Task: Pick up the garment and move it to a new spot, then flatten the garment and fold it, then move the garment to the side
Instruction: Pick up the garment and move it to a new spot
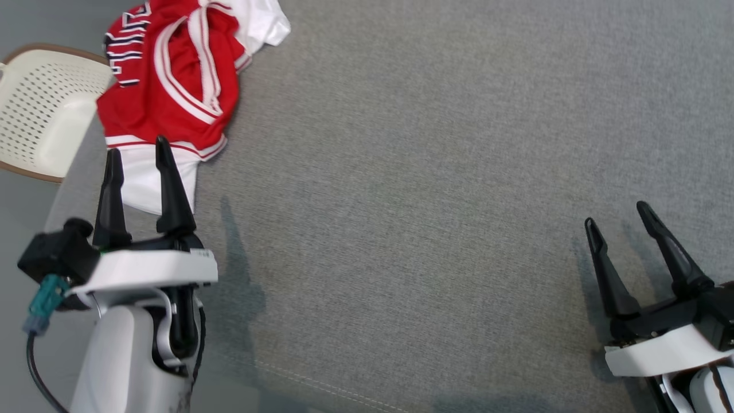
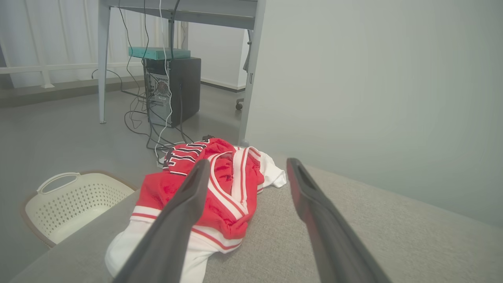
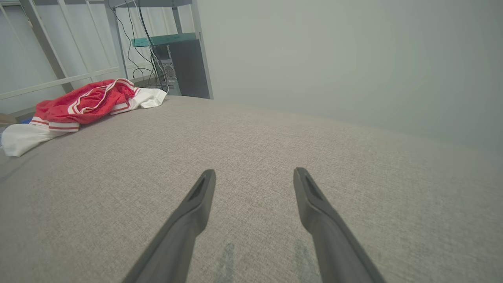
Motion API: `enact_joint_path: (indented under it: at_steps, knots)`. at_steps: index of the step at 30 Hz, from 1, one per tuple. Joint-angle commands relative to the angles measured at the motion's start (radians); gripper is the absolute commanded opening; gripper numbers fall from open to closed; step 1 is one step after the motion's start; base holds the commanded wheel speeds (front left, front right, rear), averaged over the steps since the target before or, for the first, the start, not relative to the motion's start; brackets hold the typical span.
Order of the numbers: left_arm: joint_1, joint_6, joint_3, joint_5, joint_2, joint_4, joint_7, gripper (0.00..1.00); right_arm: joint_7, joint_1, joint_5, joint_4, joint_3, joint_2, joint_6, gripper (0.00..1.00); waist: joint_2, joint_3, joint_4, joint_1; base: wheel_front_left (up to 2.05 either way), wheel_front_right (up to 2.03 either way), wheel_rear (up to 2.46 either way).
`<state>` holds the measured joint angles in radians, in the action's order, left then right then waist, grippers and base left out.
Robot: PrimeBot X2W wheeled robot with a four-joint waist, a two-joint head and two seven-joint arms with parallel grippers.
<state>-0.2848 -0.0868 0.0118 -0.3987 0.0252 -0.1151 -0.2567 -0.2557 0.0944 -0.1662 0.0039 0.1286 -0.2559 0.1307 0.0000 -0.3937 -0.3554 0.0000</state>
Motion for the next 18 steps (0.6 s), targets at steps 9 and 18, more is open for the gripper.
enact_joint_path:
  at_steps: [9, 18]
  knots:
    - [-0.252, 0.033, 0.148, -0.012, 0.025, -0.282, -0.005, 1.0, -0.006, 0.043, -0.002, -0.056, 0.033, -0.04, 0.0, 1.0, 0.0, -0.079, 0.047, 0.0, 0.0, 0.0, 0.0]
    - [-0.431, 0.091, 0.187, 0.029, 0.038, -0.64, -0.005, 1.0, -0.006, 0.06, -0.012, -0.064, 0.057, -0.06, 0.0, 1.0, 0.0, -0.095, 0.062, 0.0, 0.0, 0.0, 0.0]
